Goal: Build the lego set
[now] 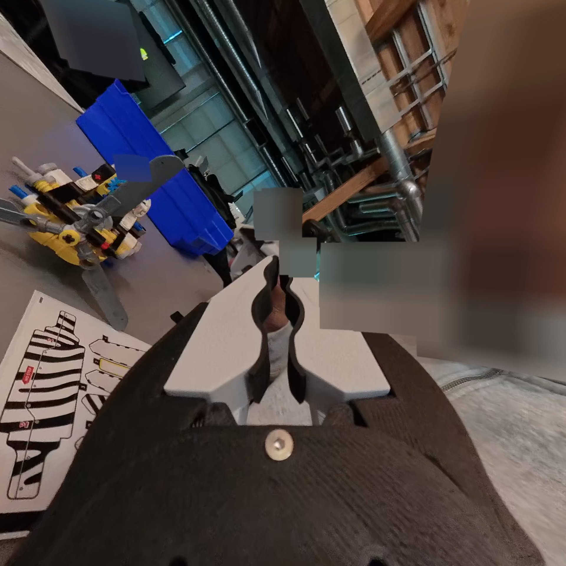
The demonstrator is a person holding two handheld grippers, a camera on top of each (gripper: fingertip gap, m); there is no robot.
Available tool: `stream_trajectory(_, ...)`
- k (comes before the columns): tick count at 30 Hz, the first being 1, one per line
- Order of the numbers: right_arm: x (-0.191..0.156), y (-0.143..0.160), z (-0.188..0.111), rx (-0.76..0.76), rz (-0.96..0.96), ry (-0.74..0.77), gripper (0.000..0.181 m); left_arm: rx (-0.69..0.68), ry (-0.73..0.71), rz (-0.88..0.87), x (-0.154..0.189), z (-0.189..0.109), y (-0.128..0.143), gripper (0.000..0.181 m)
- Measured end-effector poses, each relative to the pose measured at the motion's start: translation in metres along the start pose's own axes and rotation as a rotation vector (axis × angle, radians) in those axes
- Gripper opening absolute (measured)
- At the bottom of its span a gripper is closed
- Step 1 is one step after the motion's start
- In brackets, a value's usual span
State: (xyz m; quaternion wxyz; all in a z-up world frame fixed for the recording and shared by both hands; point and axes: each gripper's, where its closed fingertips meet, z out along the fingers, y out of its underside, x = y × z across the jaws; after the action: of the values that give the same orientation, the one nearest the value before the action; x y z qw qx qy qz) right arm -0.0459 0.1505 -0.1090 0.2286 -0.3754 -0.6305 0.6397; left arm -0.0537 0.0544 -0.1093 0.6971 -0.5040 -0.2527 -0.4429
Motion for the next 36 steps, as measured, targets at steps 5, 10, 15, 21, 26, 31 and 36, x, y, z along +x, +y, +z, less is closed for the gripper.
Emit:
stream_trajectory(5, -0.01, 0.071, -0.002, -0.261, 0.082, 0.116, 0.031, -0.035, -0.033, 0.055, -0.001, 0.006, 0.008, 0.0)
stream_trajectory(10, 0.002, 0.109, 0.005, -0.499, -0.058, 0.272, 0.033, -0.054, -0.02, 0.043, 0.0, 0.011, 0.014, 0.0)
stream_trajectory(15, 0.002, 0.116, 0.008, -0.522, -0.038, 0.298, 0.025, -0.077, -0.047, 0.077, 0.0, 0.012, 0.019, 0.0)
stream_trajectory(21, -0.015, 0.103, 0.019, -0.449, -0.187, 0.212, 0.019, -0.139, -0.081, 0.072, -0.004, 0.014, 0.03, 0.004)
stream_trajectory(26, -0.066, 0.057, 0.026, -0.2, -0.521, 0.078, 0.019, -0.284, -0.183, 0.085, -0.018, 0.019, 0.053, 0.027)
stream_trajectory(31, -0.079, 0.054, 0.027, -0.165, -0.666, 0.069, 0.019, -0.39, -0.159, 0.037, -0.014, 0.02, 0.073, 0.021)
stream_trajectory(36, -0.084, 0.055, 0.026, -0.15, -0.72, 0.051, 0.019, -0.398, -0.119, 0.025, -0.008, 0.02, 0.075, 0.006)
